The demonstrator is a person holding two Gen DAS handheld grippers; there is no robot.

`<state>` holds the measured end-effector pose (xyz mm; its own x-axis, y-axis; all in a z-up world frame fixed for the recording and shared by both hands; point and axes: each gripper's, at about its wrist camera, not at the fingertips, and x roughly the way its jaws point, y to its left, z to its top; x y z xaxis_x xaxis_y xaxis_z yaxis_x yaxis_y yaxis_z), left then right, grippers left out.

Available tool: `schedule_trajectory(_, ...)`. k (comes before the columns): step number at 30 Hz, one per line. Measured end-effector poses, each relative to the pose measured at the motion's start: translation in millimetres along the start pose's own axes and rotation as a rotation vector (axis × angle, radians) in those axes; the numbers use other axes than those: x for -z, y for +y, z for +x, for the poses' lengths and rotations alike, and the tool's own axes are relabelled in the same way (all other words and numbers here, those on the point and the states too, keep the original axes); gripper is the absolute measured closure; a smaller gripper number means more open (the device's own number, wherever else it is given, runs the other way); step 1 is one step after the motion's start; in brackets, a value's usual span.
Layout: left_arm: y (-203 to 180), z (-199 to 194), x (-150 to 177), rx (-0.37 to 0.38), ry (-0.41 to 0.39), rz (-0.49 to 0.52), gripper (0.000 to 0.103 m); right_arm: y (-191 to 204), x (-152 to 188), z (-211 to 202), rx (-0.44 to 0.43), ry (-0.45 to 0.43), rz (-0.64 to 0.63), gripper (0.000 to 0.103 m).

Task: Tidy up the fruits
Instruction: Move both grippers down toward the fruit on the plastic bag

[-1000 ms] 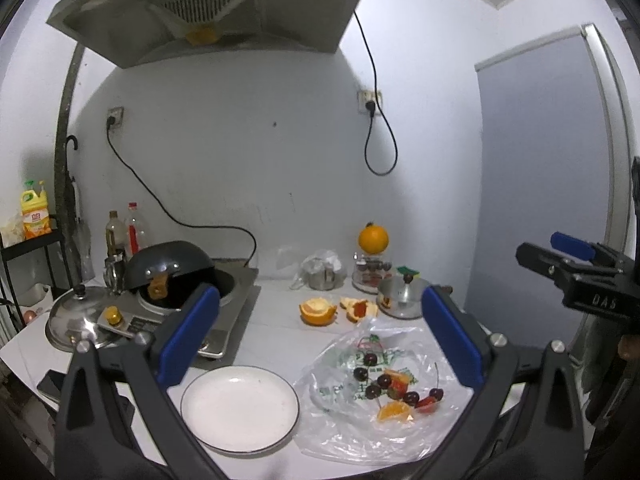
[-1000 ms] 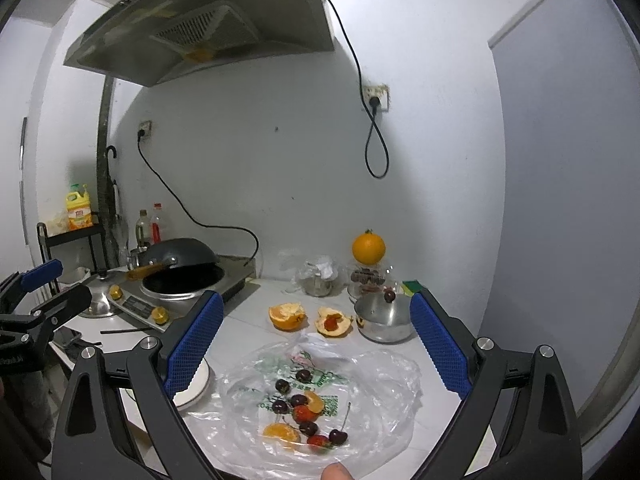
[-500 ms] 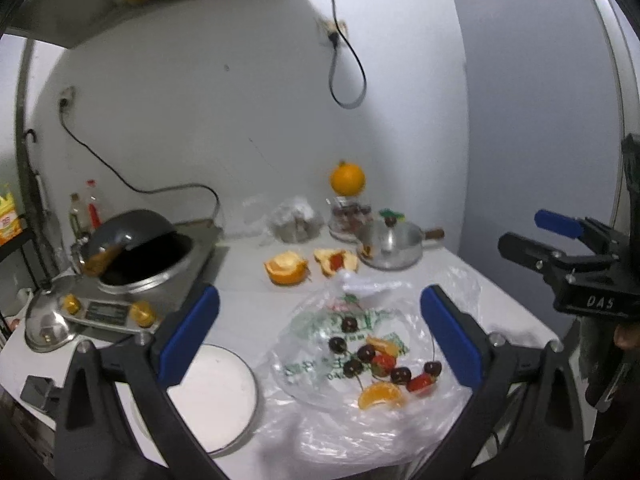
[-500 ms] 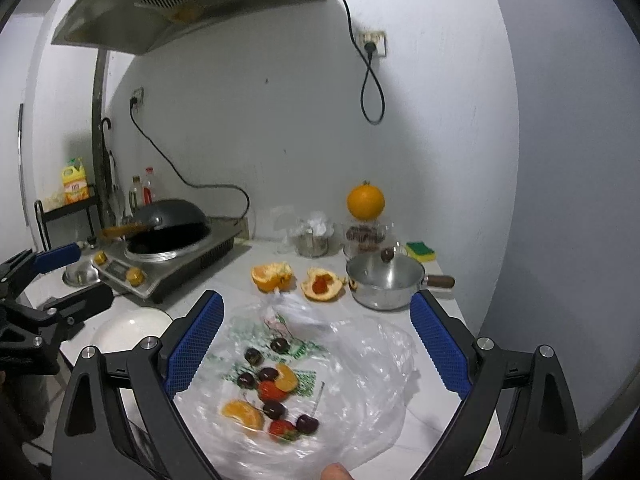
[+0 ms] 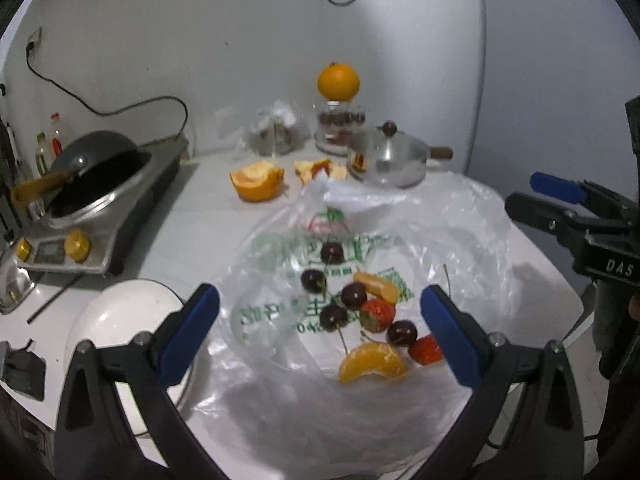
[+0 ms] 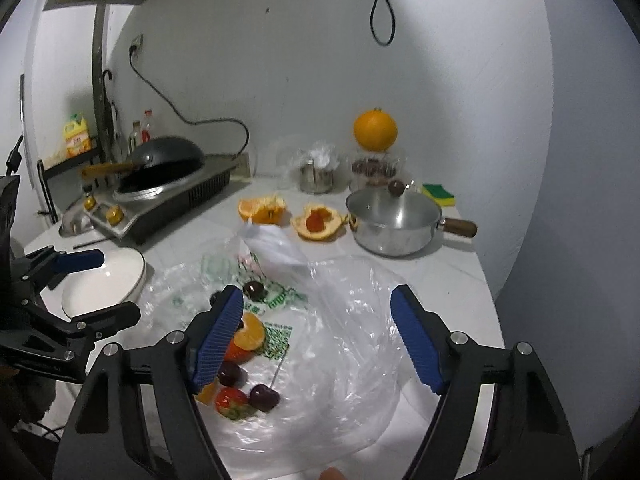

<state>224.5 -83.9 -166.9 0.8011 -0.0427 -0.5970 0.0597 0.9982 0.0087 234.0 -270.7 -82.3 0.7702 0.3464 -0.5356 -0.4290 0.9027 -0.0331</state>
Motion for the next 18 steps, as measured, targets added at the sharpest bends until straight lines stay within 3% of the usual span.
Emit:
schedule_trajectory(5, -8, 15, 10, 0.018, 0.043, 0.025, 0.002, -4, 13, 12, -0.03, 0.035, 0.016, 0.035)
schedule_trajectory(18, -37, 54, 39, 0.093, 0.176, 0.138, 0.002, -10, 51, 21, -0.032, 0.088, 0.09, 0.037)
